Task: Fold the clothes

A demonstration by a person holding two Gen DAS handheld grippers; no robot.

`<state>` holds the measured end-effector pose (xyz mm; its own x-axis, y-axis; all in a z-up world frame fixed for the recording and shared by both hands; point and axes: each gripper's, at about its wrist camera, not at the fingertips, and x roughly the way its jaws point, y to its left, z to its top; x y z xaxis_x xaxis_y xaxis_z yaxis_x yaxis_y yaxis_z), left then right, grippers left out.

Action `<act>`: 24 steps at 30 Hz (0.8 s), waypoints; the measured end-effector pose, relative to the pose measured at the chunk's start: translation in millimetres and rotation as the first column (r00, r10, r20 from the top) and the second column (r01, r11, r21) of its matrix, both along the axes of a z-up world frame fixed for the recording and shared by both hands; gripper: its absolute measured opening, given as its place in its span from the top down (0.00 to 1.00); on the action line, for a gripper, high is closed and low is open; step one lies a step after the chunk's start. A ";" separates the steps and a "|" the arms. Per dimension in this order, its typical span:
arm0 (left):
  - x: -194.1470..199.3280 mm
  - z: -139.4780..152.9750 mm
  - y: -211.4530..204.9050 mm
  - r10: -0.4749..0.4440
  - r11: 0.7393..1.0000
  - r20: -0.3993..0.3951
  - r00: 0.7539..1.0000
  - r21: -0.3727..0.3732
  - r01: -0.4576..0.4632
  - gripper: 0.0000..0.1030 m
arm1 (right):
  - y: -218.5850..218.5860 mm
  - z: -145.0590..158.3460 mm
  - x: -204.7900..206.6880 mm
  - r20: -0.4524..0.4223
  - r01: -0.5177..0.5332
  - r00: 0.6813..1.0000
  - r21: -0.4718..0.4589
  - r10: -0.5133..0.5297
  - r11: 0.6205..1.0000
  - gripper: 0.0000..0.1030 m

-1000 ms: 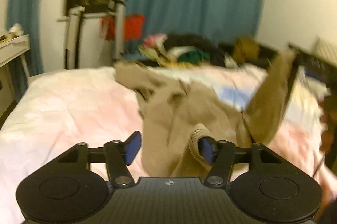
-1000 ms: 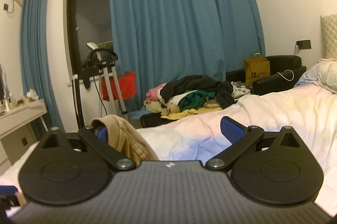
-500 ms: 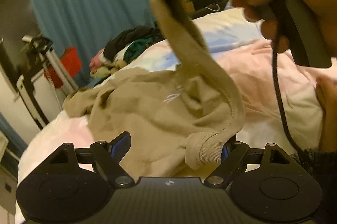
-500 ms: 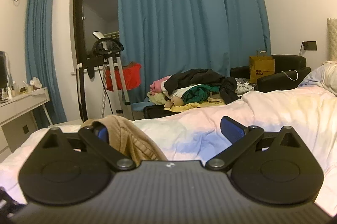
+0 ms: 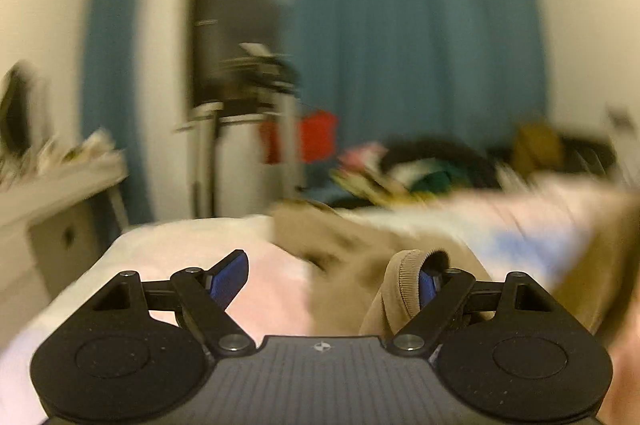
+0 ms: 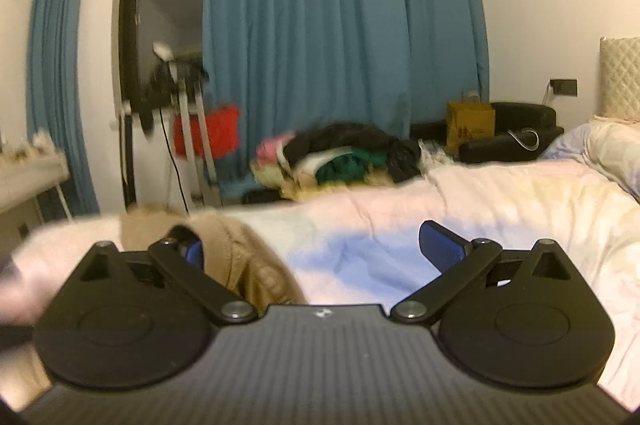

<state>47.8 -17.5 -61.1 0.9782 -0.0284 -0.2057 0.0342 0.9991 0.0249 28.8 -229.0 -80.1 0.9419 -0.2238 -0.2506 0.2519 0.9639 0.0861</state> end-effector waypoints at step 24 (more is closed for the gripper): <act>-95.5 85.1 67.7 0.203 0.941 0.275 0.940 -0.321 -0.109 0.20 | 8.6 63.2 -49.3 0.058 0.142 0.988 0.074 -0.146 0.987 0.00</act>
<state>-47.7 50.2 23.9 0.9890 0.1160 0.0922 -0.0850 0.9537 -0.2885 -20.4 -220.4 -16.9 0.9155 -0.3423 -0.2114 0.3796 0.9091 0.1718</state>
